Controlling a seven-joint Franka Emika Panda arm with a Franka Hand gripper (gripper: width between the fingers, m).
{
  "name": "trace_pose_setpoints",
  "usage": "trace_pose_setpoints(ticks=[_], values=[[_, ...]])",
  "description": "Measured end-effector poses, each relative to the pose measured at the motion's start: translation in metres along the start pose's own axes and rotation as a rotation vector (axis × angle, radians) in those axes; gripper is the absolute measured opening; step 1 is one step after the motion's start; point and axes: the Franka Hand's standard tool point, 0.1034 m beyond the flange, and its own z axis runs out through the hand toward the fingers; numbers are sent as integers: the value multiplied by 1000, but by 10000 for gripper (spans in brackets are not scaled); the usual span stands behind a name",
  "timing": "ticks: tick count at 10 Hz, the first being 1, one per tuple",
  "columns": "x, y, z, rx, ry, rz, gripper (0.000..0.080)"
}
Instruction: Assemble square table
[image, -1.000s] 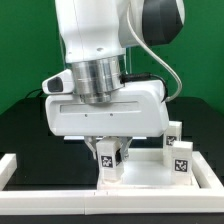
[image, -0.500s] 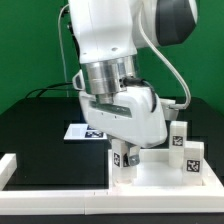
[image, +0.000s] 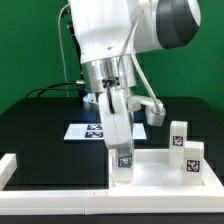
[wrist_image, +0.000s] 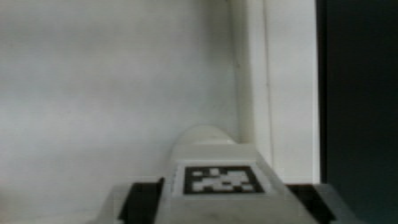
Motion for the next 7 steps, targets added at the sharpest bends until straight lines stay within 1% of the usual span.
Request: trace_pose_setpoints(ticks=[1,2,3,4,7], values=[[0,-1,-1,-2,-1,-61,407],[2,0,-2,-34,-19,-240,568],[-2,-5,-5,-82,-25,-476,631],[-3,-7,-5,-87,-29,-619,631],[-2,-7,-5,-86,-37,-839,648]])
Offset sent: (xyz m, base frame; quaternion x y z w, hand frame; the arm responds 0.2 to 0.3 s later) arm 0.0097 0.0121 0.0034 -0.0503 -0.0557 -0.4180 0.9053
